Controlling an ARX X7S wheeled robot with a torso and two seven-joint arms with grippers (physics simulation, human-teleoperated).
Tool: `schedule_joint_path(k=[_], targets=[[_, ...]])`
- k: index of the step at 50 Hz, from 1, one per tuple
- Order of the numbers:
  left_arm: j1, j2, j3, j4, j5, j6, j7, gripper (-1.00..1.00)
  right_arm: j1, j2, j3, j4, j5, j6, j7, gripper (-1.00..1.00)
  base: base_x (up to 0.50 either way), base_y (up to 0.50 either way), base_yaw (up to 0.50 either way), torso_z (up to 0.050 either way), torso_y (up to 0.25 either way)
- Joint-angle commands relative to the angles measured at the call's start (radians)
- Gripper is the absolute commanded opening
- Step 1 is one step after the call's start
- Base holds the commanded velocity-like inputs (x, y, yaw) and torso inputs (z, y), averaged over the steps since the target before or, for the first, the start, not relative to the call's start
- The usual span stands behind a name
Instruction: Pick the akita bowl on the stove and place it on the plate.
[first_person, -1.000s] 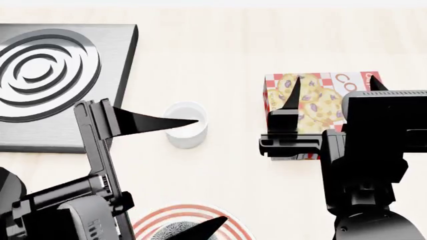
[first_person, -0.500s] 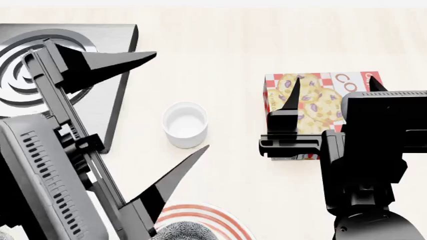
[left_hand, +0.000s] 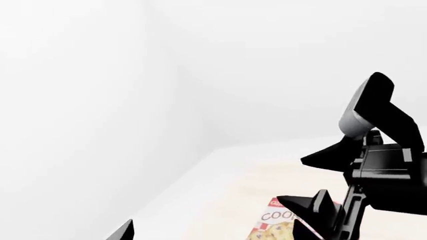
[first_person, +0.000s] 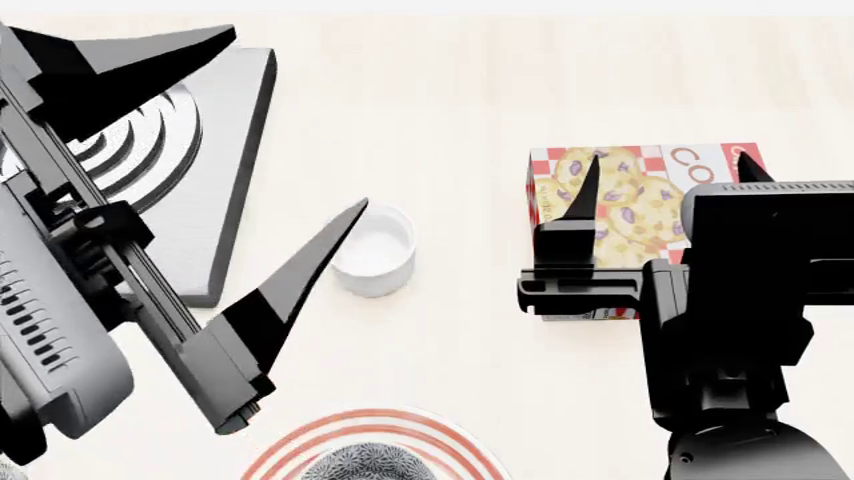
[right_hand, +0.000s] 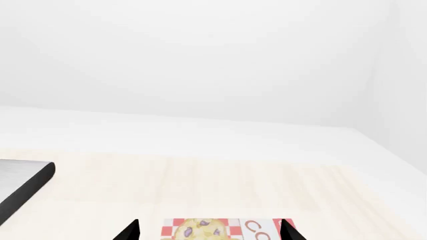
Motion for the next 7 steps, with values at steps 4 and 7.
schedule_joint_path(k=[4,7], targets=[[0.017,-0.009,-0.056,-0.002,-0.045,0.014,-0.030,1.00,-0.002,0.003,-0.002,-0.002,0.003,-0.002,0.003,1.00,0.00,0.00,0.00,0.000,0.000],[0.019,-0.008,-0.065,-0.001,-0.056,0.015,-0.035,1.00,-0.002,0.003,-0.002,-0.003,0.004,-0.001,0.005,1.00,0.00,0.00,0.00,0.000,0.000]])
